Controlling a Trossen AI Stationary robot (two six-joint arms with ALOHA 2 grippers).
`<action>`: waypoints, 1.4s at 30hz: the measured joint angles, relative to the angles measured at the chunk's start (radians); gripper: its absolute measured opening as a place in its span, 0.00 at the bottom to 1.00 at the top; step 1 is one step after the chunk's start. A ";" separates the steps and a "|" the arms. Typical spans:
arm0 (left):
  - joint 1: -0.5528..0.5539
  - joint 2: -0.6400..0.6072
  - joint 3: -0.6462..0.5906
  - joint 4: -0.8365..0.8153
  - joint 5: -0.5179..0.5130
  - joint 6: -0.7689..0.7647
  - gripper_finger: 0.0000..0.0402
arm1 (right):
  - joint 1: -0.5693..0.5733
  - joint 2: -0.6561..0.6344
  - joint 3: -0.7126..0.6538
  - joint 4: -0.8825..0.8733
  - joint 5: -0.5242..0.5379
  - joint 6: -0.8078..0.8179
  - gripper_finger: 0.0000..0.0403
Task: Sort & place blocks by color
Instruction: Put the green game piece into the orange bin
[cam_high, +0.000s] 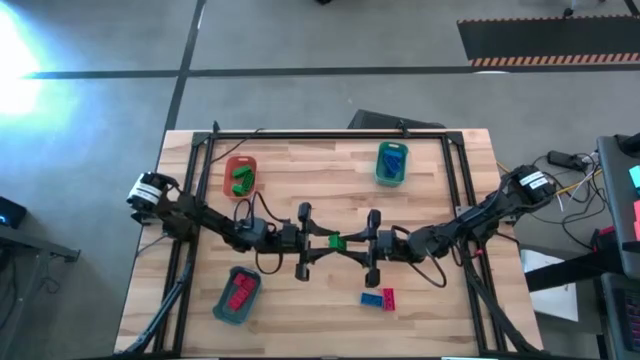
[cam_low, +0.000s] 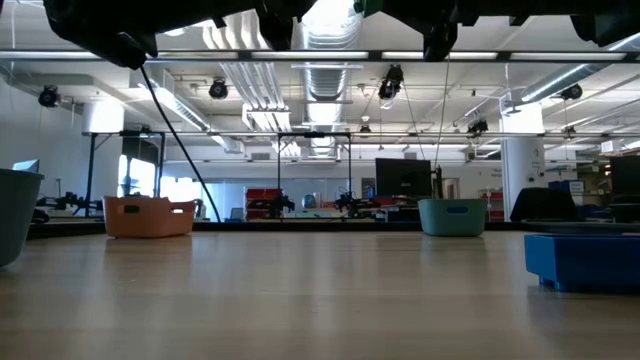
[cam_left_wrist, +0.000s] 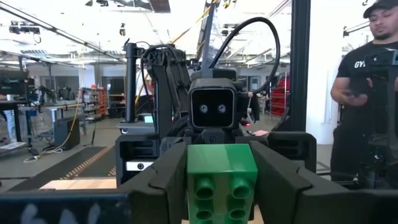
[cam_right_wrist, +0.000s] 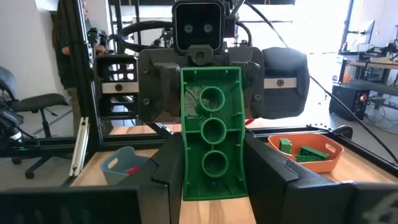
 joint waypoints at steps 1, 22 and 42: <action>0.000 0.000 0.000 0.000 0.000 0.000 0.32 | 0.000 0.000 0.000 0.000 0.001 -0.001 0.29; 0.009 -0.099 -0.014 -0.291 -0.234 0.003 0.32 | 0.000 -0.114 0.000 -0.269 0.147 0.073 0.75; 0.502 -0.455 -0.054 -1.875 -0.710 -0.773 0.32 | 0.000 -0.281 0.000 -0.730 0.290 0.387 0.70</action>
